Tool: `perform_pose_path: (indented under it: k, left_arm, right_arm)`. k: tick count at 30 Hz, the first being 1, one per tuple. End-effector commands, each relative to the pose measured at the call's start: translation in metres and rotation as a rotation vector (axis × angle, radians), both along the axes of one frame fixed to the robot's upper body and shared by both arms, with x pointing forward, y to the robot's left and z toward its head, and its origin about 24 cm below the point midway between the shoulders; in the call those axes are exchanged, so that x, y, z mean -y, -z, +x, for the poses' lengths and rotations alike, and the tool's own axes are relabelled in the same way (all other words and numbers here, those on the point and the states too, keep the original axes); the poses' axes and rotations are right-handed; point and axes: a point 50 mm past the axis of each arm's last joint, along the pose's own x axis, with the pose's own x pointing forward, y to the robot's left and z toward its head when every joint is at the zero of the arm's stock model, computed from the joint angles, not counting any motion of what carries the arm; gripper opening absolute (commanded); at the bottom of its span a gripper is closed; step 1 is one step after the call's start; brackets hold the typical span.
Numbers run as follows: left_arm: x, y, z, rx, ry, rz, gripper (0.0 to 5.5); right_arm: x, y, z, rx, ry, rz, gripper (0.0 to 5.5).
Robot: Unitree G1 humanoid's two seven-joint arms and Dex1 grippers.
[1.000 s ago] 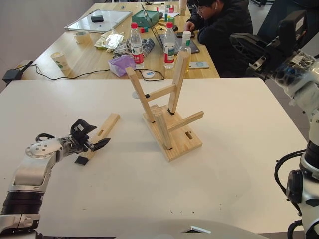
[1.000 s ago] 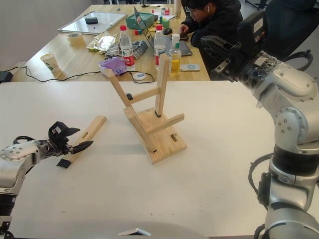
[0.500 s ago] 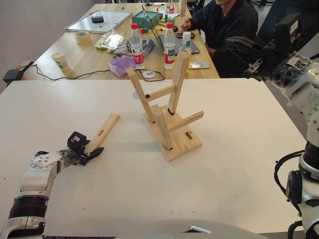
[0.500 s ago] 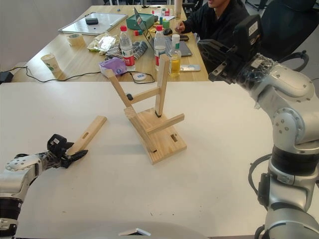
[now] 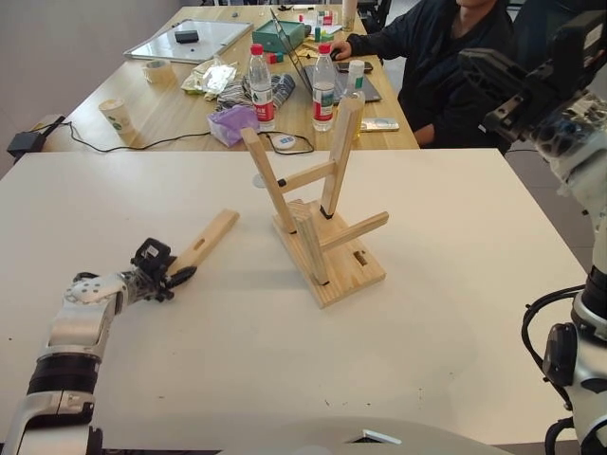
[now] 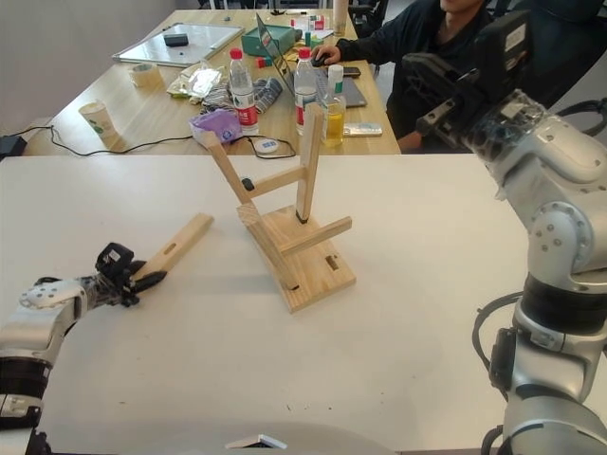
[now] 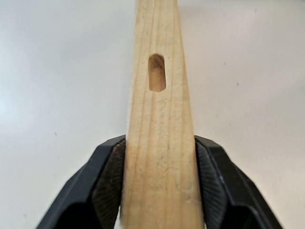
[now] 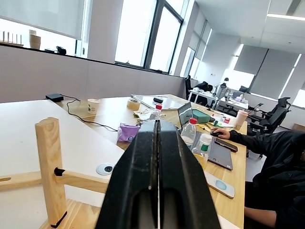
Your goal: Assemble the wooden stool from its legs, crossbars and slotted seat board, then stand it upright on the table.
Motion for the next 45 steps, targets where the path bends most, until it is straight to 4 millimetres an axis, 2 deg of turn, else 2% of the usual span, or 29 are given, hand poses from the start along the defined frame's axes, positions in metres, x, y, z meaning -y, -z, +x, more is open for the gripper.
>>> perform_pose_path:
  k: [1,3,5,6,8,11,14,18,20,28,39,43,45]
  left_arm:
    - [0.016,-0.103,0.047,0.397,0.04,-0.096,2.02]
    - [0.042,-0.164,0.06,0.593,0.121,-0.287,2.02]
    - [0.077,-0.199,0.062,0.651,0.266,-0.488,2.02]
    - [0.095,-0.207,0.06,0.642,0.345,-0.562,2.02]
    - [0.129,-0.215,0.052,0.601,0.496,-0.648,2.02]
    - [0.167,-0.215,0.042,0.49,0.655,-0.808,2.02]
    - [0.189,-0.208,0.034,0.391,0.756,-0.912,2.02]
    - [0.198,-0.203,0.03,0.335,0.801,-0.968,2.02]
    - [0.201,-0.205,0.026,0.321,0.836,-0.995,2.02]
    - [0.202,-0.198,0.015,0.275,0.891,-1.013,2.02]
    - [0.206,-0.195,0.007,0.232,0.946,-1.034,2.02]
    - [0.206,-0.195,0.007,0.229,0.95,-1.037,2.02]
    - [0.207,-0.194,0.007,0.226,0.947,-1.036,2.02]
  right_arm:
    - [0.011,-0.014,0.001,0.045,0.036,0.036,0.0]
    - [0.011,-0.016,0.0,0.039,-0.012,0.084,0.19]
    - [0.003,-0.02,-0.004,0.013,-0.141,0.182,0.5]
    - [-0.004,-0.023,-0.006,-0.001,-0.218,0.229,0.66]
    - [-0.02,-0.028,-0.009,-0.044,-0.366,0.29,0.97]
    - [-0.041,-0.029,-0.018,-0.129,-0.593,0.345,1.5]
    - [-0.045,-0.023,-0.019,-0.217,-0.7,0.383,1.98]
    - [-0.043,-0.017,-0.013,-0.277,-0.714,0.419,2.66]
    - [-0.044,-0.017,-0.01,-0.287,-0.714,0.431,2.68]
    - [-0.065,-0.021,-0.009,-0.361,-0.834,0.509,2.68]
    - [-0.07,-0.029,-0.008,-0.403,-0.878,0.584,2.68]
    - [-0.071,-0.035,-0.009,-0.402,-0.898,0.626,2.12]
    - [-0.07,-0.036,-0.009,-0.403,-0.906,0.642,2.12]
